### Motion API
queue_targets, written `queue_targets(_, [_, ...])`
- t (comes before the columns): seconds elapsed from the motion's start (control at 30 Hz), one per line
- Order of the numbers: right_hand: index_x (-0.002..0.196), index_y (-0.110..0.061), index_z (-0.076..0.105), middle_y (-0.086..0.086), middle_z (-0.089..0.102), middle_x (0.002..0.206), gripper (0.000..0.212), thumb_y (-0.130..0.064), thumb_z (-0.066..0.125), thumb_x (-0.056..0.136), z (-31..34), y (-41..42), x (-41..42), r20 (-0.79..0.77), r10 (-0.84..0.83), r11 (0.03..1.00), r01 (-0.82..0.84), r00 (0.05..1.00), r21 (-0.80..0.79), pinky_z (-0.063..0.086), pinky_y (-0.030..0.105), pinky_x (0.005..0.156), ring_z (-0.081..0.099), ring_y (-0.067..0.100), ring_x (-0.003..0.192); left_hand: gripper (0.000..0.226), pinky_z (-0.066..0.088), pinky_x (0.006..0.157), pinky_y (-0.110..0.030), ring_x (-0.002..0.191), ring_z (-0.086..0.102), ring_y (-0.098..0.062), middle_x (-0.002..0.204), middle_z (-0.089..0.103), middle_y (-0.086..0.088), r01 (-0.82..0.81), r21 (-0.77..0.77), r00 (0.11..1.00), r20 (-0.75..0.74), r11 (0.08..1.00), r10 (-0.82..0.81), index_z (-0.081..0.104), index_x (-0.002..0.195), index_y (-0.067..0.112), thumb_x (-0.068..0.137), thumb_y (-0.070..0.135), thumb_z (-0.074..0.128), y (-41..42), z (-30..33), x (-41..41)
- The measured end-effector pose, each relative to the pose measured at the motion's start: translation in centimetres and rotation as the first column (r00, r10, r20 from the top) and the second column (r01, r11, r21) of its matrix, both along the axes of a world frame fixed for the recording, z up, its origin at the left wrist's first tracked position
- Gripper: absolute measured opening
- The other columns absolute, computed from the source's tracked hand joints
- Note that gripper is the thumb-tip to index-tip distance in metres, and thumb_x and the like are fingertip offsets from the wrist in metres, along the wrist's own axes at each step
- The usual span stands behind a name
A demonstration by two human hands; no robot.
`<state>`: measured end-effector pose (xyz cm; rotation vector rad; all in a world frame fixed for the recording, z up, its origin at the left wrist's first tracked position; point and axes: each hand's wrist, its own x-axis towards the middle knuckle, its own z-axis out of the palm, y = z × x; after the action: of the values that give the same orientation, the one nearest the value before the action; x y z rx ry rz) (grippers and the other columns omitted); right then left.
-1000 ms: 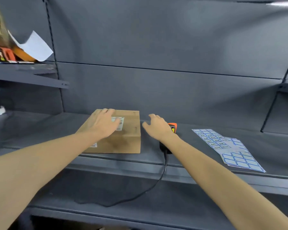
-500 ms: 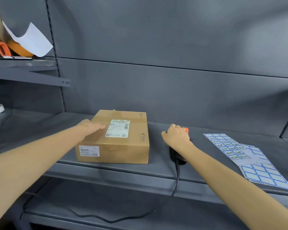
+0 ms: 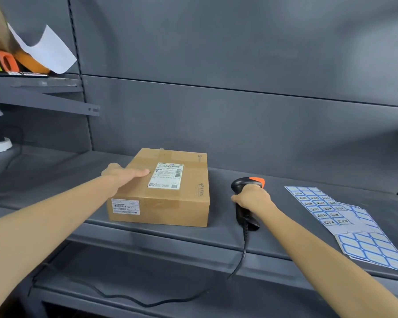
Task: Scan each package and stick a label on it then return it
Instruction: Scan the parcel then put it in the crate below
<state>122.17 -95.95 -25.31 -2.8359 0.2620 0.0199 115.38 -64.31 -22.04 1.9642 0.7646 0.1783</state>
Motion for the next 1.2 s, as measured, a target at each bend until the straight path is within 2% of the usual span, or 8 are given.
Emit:
queue_targets(0.1, [0.071,-0.011,0.048,0.002,0.05,0.067,0.03,-0.037,0.055,0.083,0.8,-1.7,-0.7,0.047,-0.009,0.941,-0.007,0.999,0.338,0.045,0.026,0.062,0.053,0.022,0.069,0.071,0.044,0.077,-0.039,0.091,0.054,-0.028,0.108,0.059,-0.01,-0.069,-0.003,0.996,0.062,0.998,0.069,0.054,0.111,0.004,0.064,0.049,0.084,-1.2,-0.1,0.3])
queue_targets(0.17, [0.072,-0.013,0.049,0.004,0.055,0.076,0.028,-0.039,0.055,0.081,1.8,-2.8,-1.5,0.099,-0.076,0.789,-0.001,0.992,0.614,0.053,0.036,0.081,0.058,0.027,0.083,0.064,0.042,0.072,-0.037,0.084,0.054,-0.027,0.1,0.059,-0.008,-0.099,-0.022,0.989,0.11,0.995,0.101,0.059,0.102,0.004,0.064,0.047,0.085,-2.0,-0.2,0.6])
queue_targets(0.23, [0.078,-0.014,0.05,0.008,0.057,0.083,0.025,-0.038,0.054,0.081,3.0,-3.7,-2.6,0.13,-0.139,0.608,-0.019,0.982,0.794,0.055,0.039,0.081,0.063,0.028,0.08,0.055,0.041,0.067,-0.035,0.076,0.056,-0.024,0.093,0.062,-0.005,-0.112,-0.046,0.977,0.178,0.993,0.119,0.064,0.093,0.005,0.064,0.047,0.085,-3.3,-0.2,0.7])
queue_targets(0.37, [0.087,-0.009,0.05,0.006,0.057,0.079,0.02,-0.028,0.054,0.085,5.3,-4.9,-5.4,0.208,-0.193,0.325,-0.138,0.959,0.936,0.056,0.031,0.06,0.069,0.021,0.056,0.037,0.042,0.059,-0.029,0.065,0.056,-0.014,0.08,0.065,0.002,-0.132,-0.055,0.93,0.338,0.99,0.142,0.066,0.072,0.017,0.068,0.051,0.08,-7.2,-0.5,1.0])
queue_targets(0.53, [0.082,-0.007,0.058,0.004,0.057,0.063,0.014,-0.02,0.061,0.082,6.0,-4.1,-8.4,0.278,-0.208,0.103,-0.262,0.938,0.96,0.053,0.028,0.047,0.06,0.016,0.049,0.033,0.052,0.08,-0.039,0.085,0.063,-0.024,0.083,0.068,0.004,-0.158,-0.064,0.84,0.516,0.985,0.168,0.068,0.086,0.02,0.073,0.05,0.075,-12.6,-0.8,1.1])
queue_targets(0.73, [0.088,-0.014,0.061,0.002,0.072,0.078,0.015,-0.027,0.06,0.08,4.0,-2.0,-9.0,0.332,-0.112,0.148,-0.315,0.937,0.937,0.047,0.028,0.051,0.056,0.011,0.05,0.035,0.05,0.089,-0.047,0.095,0.062,-0.026,0.092,0.07,0.004,-0.148,-0.073,0.782,0.602,0.986,0.162,0.066,0.1,0.026,0.076,0.051,0.071,-15.3,-1.4,1.3])
queue_targets(1.0, [0.101,-0.011,0.059,0.0,0.06,0.064,0.029,-0.029,0.054,0.078,3.7,0.1,-8.7,0.366,-0.058,0.31,-0.332,0.929,0.891,0.046,0.02,0.047,0.053,0.011,0.047,0.044,0.049,0.091,-0.049,0.095,0.063,-0.025,0.093,0.07,0.006,-0.127,-0.049,0.765,0.631,0.991,0.129,0.064,0.11,0.029,0.076,0.058,0.068,-15.1,-1.8,1.4])
queue_targets(1.2, [0.073,-0.014,0.057,0.002,0.052,0.05,0.014,-0.023,0.055,0.083,4.3,0.8,-8.9,0.364,-0.038,0.316,-0.334,0.931,0.888,0.046,0.03,0.053,0.048,0.015,0.045,0.047,0.05,0.09,-0.048,0.092,0.063,-0.019,0.089,0.067,0.013,-0.11,-0.037,0.746,0.658,0.993,0.107,0.064,0.114,0.031,0.076,0.059,0.068,-15.1,-2.0,1.1])
